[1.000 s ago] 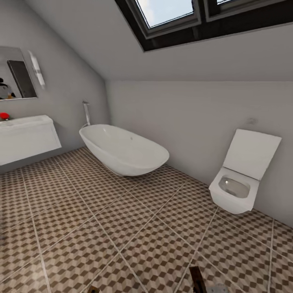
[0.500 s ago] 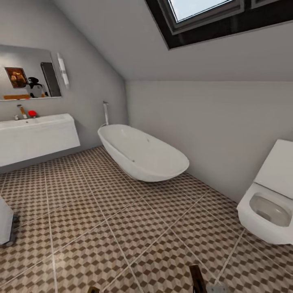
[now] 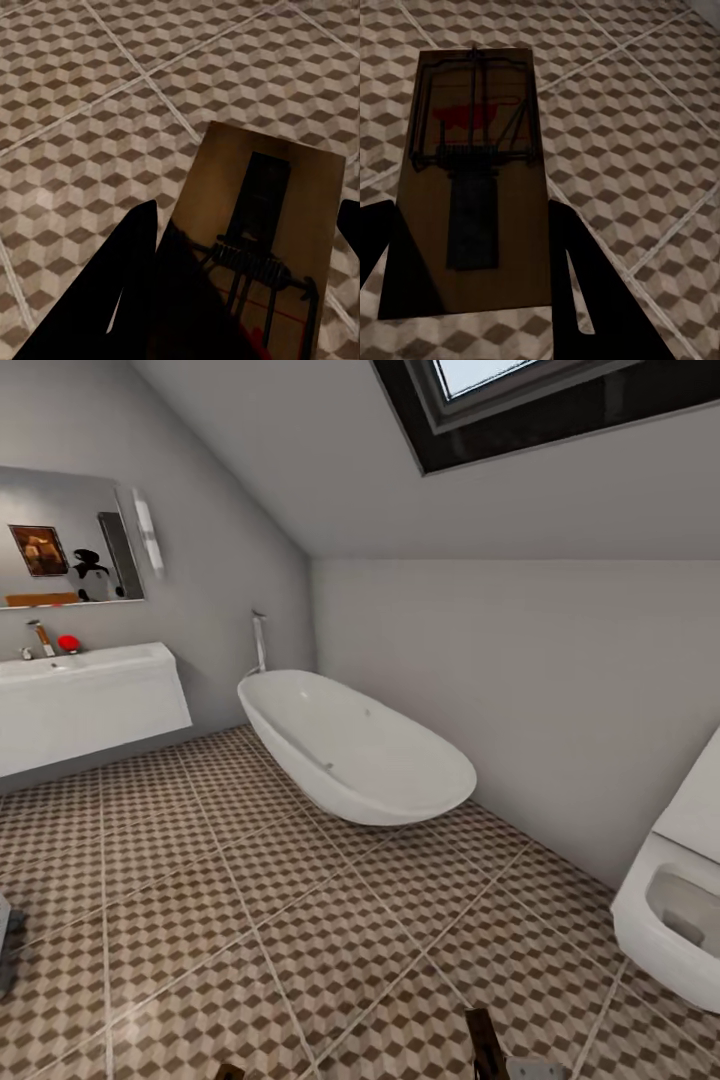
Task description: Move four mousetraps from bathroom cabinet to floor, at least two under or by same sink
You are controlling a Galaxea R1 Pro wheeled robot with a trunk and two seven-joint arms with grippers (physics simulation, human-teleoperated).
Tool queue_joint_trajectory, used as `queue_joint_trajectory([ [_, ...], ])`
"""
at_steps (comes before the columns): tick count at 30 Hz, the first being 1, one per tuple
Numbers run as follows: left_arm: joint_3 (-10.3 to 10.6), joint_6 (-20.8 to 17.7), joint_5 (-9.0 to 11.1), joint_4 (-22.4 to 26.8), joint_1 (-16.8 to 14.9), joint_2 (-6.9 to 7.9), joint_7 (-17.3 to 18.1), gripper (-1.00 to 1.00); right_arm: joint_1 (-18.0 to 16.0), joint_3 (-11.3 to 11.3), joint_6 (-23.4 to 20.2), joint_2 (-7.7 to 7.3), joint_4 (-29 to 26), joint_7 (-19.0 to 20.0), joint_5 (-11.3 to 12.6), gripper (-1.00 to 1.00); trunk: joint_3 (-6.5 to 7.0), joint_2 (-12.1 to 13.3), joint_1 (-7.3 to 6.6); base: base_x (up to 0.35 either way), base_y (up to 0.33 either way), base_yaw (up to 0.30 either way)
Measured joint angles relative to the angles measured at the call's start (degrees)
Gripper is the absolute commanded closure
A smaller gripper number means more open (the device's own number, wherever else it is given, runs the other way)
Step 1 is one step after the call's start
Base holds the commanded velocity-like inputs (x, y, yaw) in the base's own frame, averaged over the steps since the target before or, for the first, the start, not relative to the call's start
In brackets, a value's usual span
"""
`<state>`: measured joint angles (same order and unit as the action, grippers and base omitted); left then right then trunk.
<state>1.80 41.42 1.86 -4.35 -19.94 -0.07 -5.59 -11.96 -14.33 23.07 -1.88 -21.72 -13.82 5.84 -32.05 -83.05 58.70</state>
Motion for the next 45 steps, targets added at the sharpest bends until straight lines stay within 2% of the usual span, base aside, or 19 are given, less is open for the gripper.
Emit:
queue_joint_trajectory([
  [34, 0.0, -0.08, 0.03, 0.02, 0.02, -0.25, 0.05, 1.0, 0.0, -0.01, 0.01, 0.01, 0.99, 0.01, 0.02, 1.0, 0.0, 0.0, 0.0, 0.309, 0.0, 0.277],
  [39, 0.01, -3.48, -0.04, 0.08, 0.02, -0.33, 0.25, 1.0, -0.02, 0.0, 0.01, 0.01, 0.99, 0.01, 0.02, 1.0, 0.0, 0.0, 0.0, 0.291, 0.0, 0.29],
  [45, 0.0, -4.43, -0.04, 0.11, 0.02, -0.49, 0.31, 1.0, -0.01, -0.02, 0.01, 0.01, 0.99, 0.01, 0.01, 1.0, 0.0, 0.0, 0.0, 0.289, 0.0, 0.29],
])
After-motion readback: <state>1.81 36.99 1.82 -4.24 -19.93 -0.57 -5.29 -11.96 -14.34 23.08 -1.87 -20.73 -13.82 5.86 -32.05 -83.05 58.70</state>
